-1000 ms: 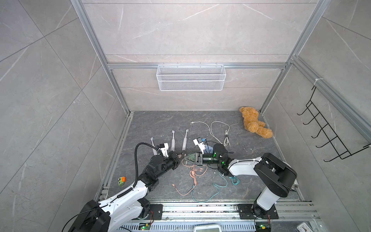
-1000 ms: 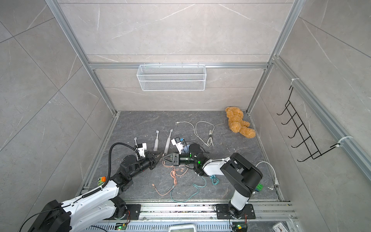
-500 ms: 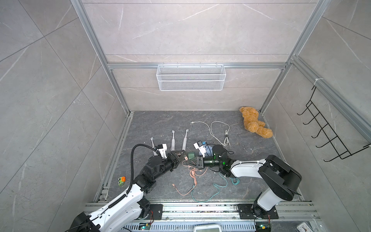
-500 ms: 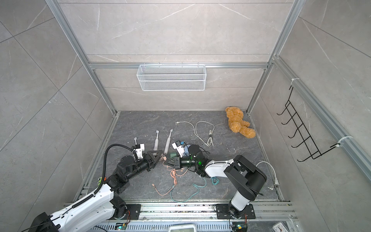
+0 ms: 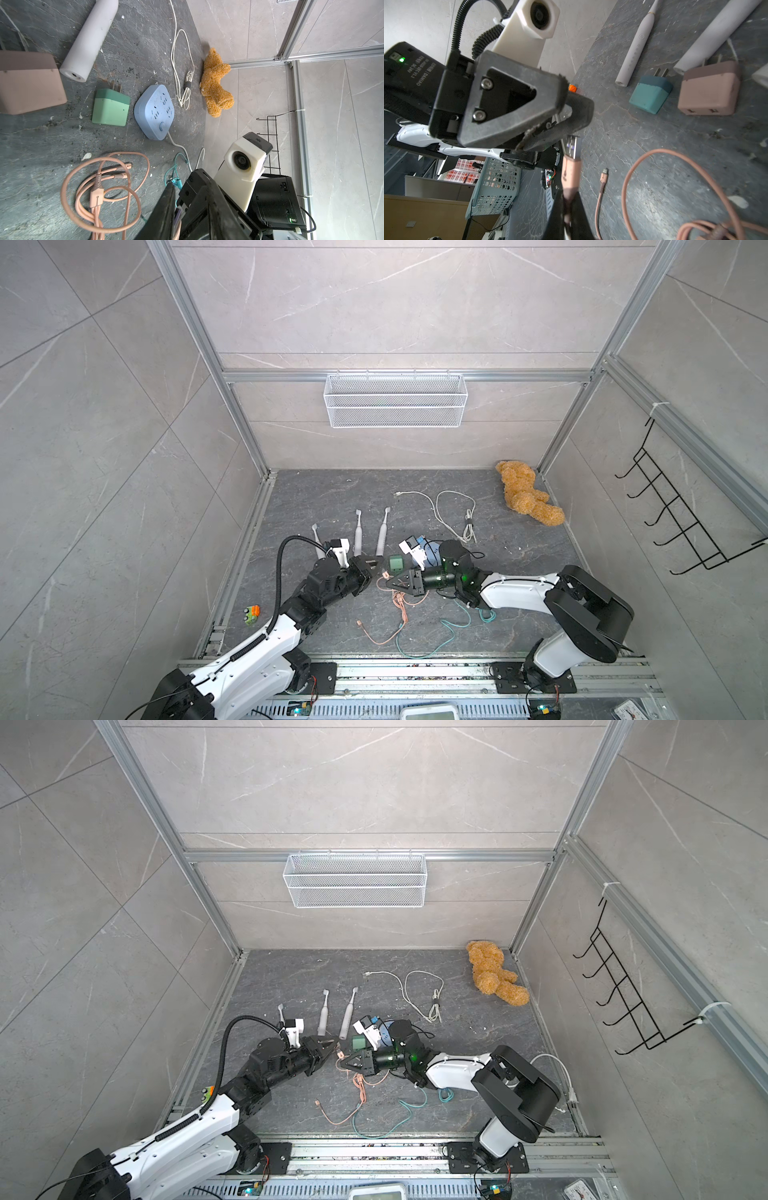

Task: Charge the electric toothbrush
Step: Pick up the charging cable from the center of the board.

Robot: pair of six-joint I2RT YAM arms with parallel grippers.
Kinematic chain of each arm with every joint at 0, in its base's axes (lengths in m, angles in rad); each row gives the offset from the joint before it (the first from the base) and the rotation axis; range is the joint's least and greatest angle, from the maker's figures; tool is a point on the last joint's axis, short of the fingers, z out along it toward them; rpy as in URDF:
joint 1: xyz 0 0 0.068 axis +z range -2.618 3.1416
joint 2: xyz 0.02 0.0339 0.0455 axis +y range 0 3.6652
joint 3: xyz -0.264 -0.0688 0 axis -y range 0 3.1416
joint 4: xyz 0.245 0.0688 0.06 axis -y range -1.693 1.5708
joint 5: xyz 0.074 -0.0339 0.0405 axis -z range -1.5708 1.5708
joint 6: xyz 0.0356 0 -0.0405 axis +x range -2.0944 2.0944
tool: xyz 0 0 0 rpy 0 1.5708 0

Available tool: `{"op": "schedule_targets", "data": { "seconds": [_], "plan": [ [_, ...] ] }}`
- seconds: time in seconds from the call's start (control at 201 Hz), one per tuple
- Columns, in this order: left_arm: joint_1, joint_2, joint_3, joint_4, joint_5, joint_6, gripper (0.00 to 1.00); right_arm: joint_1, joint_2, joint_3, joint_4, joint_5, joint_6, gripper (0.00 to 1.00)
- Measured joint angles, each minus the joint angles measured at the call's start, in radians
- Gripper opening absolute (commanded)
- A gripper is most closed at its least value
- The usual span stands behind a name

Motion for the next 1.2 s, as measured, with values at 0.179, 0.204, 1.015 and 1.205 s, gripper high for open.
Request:
{"op": "schedule_targets", "data": {
  "seconds": [0.179,0.204,1.015,1.205],
  "plan": [
    [0.002,0.057,0.002,0.042,0.029,-0.001,0.31,0.0,0.0,0.0,0.013,-0.008,0.005,0.0],
    [0.001,0.061,0.002,0.041,0.036,0.0,0.32,0.0,0.0,0.0,0.017,-0.009,0.005,0.0],
    [0.003,0.042,-0.001,0.051,0.059,0.016,0.05,0.0,0.002,0.002,0.079,-0.026,0.063,0.0],
    [0.003,0.017,-0.003,0.04,0.049,0.016,0.0,0.0,0.004,0.002,0.093,-0.029,0.077,0.13]
  ]
}}
